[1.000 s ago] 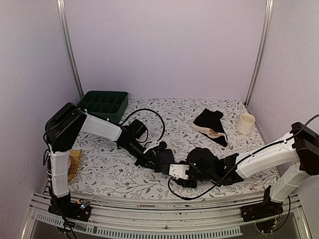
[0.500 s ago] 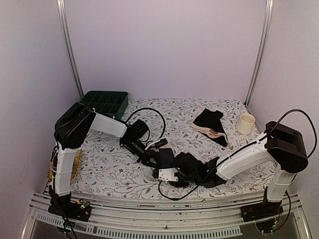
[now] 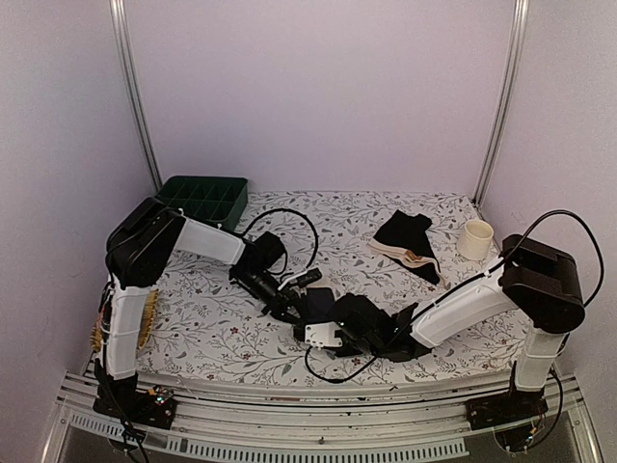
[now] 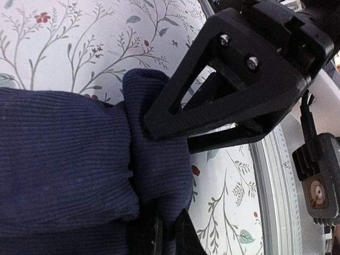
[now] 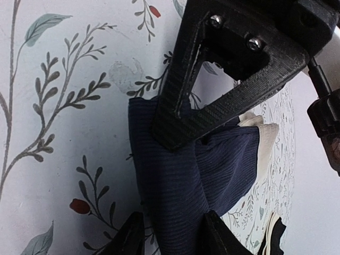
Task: Roll the underwear
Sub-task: Roll the underwear at the center of the board.
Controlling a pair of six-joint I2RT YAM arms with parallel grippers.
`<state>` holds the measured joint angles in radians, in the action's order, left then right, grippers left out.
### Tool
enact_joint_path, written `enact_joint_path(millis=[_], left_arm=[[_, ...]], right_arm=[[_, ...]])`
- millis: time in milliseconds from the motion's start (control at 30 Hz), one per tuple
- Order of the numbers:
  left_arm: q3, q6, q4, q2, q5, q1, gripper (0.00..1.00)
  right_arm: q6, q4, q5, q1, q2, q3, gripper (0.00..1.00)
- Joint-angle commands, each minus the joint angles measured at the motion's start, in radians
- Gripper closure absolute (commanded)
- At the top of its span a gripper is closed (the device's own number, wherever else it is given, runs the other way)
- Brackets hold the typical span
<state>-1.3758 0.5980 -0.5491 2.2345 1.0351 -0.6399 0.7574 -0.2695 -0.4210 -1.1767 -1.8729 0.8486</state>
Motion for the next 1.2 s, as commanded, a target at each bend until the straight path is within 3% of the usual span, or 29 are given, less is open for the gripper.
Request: enact_joint_path(millis=[0, 133, 233, 333, 467, 600, 867, 1167], left_arm=[[-0.006, 0.030, -0.073, 0.041, -0.061, 0.019, 1.00], [-0.006, 0.037, -0.074, 0.033, -0.059, 0.020, 1.00], [-0.003, 0.042, -0.075, 0.019, -0.063, 0.022, 0.99], [0.007, 0.045, -0.062, -0.017, -0.063, 0.025, 0.85], [0.081, 0.012, 0.055, -0.124, -0.117, 0.026, 0.56], [0.170, -0.003, 0.154, -0.247, -0.163, 0.030, 0.42], [0.424, 0.037, 0.474, -0.546, -0.263, 0.049, 0.36], [0.688, 0.366, 0.680, -0.660, -0.266, 0.026, 0.40]], right_arm=[[0.017, 0.073, -0.001, 0.008, -0.059, 0.029, 0.72], [-0.003, 0.123, 0.027, 0.008, -0.068, 0.057, 0.85], [-0.037, 0.170, 0.037, 0.007, -0.062, 0.076, 0.87], [-0.129, 0.302, 0.070, 0.008, -0.064, 0.142, 0.88], [-0.290, 0.502, 0.136, 0.005, -0.068, 0.217, 0.89], [-0.452, 0.640, 0.213, 0.002, -0.044, 0.227, 0.89], [-0.615, 0.805, 0.463, 0.005, -0.074, 0.339, 0.88], [-0.629, 0.907, 0.831, 0.153, -0.206, 0.489, 0.88]])
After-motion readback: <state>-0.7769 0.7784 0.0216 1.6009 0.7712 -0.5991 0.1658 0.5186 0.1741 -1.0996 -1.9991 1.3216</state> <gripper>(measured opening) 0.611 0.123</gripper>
